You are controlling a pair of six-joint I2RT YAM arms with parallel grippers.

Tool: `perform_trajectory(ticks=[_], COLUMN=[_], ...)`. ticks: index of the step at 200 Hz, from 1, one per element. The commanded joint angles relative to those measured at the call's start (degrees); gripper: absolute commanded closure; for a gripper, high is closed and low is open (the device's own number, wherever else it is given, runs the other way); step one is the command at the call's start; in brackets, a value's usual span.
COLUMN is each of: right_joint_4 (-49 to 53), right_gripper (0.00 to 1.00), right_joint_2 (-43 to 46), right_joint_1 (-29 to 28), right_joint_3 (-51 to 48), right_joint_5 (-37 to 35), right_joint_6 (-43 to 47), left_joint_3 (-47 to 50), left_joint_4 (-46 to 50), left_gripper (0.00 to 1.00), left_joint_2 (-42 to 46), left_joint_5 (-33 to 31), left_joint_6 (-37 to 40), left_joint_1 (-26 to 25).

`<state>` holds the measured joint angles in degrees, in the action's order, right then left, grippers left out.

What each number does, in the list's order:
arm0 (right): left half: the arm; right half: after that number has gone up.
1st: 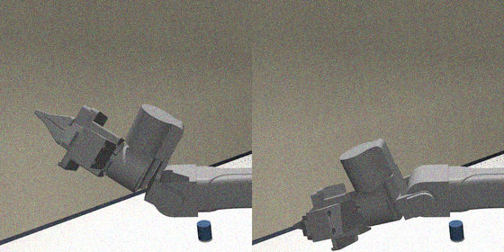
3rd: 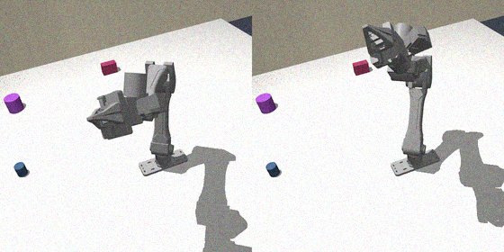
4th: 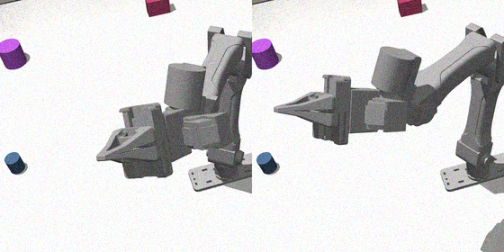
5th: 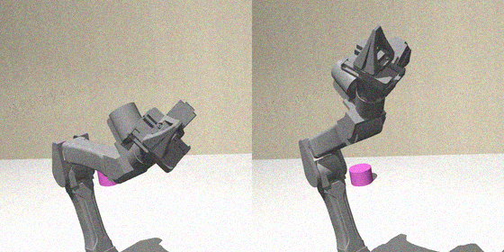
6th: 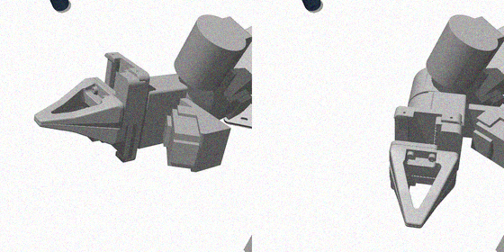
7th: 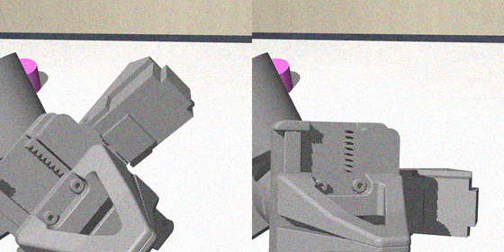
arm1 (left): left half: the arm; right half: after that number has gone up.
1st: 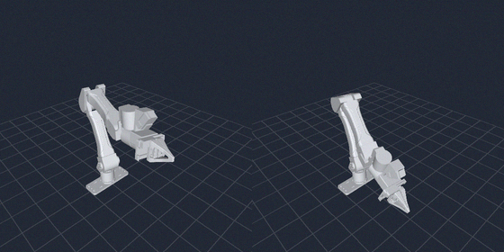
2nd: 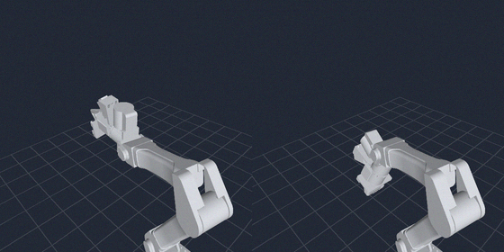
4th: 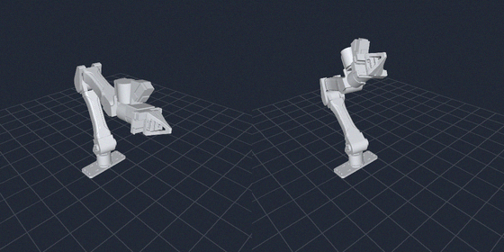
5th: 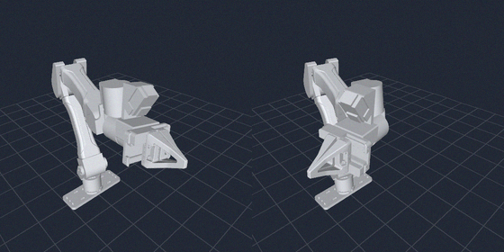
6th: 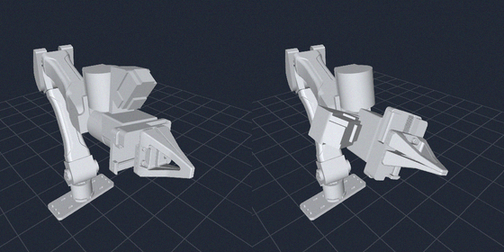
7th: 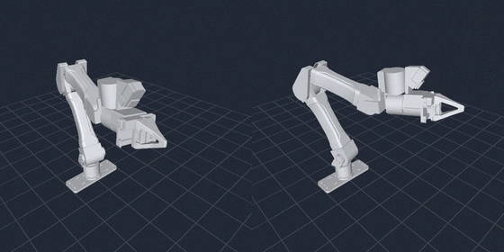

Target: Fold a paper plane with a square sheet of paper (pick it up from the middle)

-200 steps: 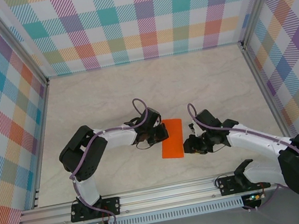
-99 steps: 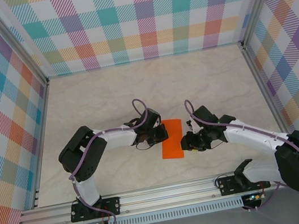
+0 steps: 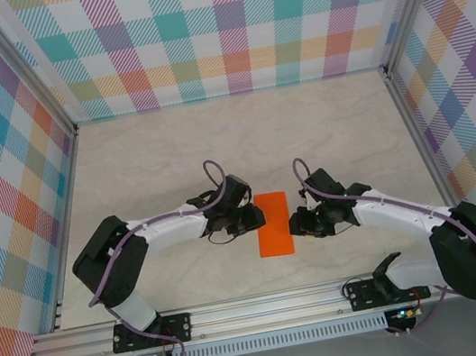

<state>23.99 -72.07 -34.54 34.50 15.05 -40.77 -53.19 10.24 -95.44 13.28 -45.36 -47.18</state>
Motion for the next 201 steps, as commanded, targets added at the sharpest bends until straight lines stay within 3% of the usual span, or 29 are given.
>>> perform_trajectory(ticks=[1, 21, 43, 82, 201], right_joint_4=[-4.14, -2.46, -2.81, -5.26, -7.95], right_gripper=[0.7, 0.73, 0.74, 0.77, 0.73], right_joint_2=[-3.33, -6.33, -8.34, -11.86, -13.75], right_joint_1=[-0.02, 0.01, 0.11, 0.09, 0.09], right_joint_3=[2.54, 4.69, 5.46, 5.35, 1.56], right_joint_5=[3.49, 1.67, 1.41, 2.78, 2.32], right_joint_6=[-0.15, 0.57, 0.96, 0.9, 0.0], left_joint_3=[2.04, 4.92, 9.01, 10.55, 9.88], left_joint_4=[2.25, -0.66, -5.92, -7.23, -9.8], left_gripper=[0.68, 0.66, 0.57, 0.55, 0.52], left_joint_2=[3.25, 4.78, 6.29, 6.56, 2.98], left_joint_5=[-1.23, 0.49, 2.62, 4.2, 7.46], left_joint_6=[0.08, -1.65, -4.63, -5.18, -6.23], left_joint_1=[-0.33, -0.2, 0.45, 1.25, 1.76])
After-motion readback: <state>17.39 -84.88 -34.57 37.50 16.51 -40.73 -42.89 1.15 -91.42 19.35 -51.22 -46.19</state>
